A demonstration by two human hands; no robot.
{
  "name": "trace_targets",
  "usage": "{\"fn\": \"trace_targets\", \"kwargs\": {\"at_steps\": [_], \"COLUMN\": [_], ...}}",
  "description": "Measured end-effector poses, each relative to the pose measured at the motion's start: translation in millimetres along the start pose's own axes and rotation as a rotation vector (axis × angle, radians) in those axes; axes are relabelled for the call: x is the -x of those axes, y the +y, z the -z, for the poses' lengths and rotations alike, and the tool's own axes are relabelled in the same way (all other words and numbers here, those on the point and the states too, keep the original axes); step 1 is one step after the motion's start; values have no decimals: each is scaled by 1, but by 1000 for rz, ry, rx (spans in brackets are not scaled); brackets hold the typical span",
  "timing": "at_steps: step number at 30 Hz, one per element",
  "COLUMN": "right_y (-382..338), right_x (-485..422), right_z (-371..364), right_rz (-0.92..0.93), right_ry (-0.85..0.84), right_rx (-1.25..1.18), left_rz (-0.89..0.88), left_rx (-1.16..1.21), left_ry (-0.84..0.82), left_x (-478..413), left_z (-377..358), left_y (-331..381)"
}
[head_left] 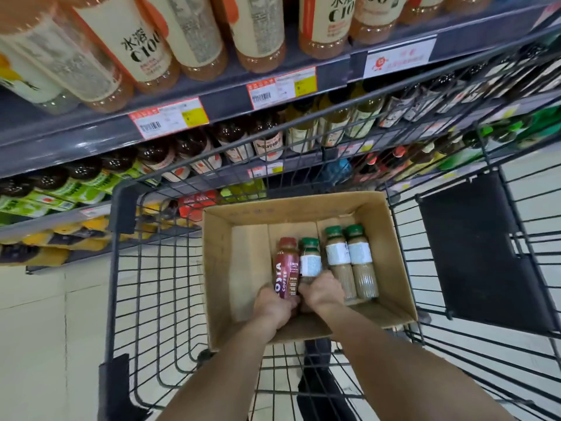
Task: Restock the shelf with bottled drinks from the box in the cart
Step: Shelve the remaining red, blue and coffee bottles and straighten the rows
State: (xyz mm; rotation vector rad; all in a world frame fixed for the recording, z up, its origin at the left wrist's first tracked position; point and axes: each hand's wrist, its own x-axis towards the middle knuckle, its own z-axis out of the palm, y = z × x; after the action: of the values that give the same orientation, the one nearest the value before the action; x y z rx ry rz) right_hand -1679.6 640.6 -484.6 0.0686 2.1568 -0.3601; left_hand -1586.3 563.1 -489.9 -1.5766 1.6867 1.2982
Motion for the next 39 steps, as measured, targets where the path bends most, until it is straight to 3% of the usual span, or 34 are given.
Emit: {"fn": "trace_targets", "kwargs": {"at_steps": [8,24,39], "right_y": [-14,-138,-264], "right_x": [83,365,500], "right_z": [37,130,144], "right_rz": [209,700,991], "right_ry": [159,412,489], "right_rx": [-194,-499,-558], "left_rz": [-238,-671,-964], "left_rx": [88,488,570], "left_ry": [38,341,515], "left_x": [84,312,370], "left_z": [59,290,464], "left_y": [25,41,51]}}
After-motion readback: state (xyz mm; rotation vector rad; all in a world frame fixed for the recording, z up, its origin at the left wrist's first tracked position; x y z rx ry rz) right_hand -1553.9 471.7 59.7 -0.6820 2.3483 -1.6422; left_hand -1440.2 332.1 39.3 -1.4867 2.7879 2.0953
